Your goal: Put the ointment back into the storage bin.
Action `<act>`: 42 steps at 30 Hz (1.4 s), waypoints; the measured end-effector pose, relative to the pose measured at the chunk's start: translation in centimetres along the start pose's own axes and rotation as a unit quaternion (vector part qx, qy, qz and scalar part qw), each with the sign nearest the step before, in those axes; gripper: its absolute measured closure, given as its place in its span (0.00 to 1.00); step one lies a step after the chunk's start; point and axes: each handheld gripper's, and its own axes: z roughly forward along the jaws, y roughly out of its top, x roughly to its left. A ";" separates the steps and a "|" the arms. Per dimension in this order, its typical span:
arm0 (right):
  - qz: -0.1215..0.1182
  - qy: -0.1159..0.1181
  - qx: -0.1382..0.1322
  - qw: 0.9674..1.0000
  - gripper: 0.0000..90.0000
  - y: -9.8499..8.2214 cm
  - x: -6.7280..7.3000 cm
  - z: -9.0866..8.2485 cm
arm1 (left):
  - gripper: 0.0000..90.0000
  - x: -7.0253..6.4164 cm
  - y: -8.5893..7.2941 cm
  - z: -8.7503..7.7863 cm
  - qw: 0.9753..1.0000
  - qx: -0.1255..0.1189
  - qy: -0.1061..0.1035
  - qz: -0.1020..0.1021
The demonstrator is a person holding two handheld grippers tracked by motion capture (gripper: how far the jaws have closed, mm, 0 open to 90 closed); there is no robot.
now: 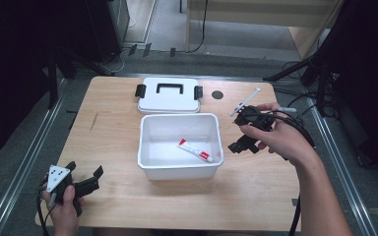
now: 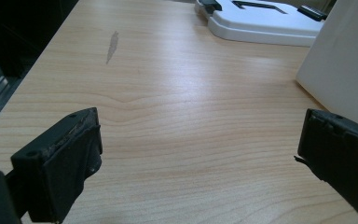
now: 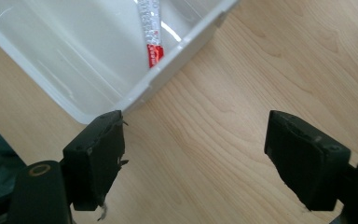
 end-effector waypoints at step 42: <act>0.159 -0.044 -0.329 0.930 0.16 -17.7 -2.1 10.6 | 0.00 0.0 0.0 -0.1 1.000 0.004 -0.001 -0.002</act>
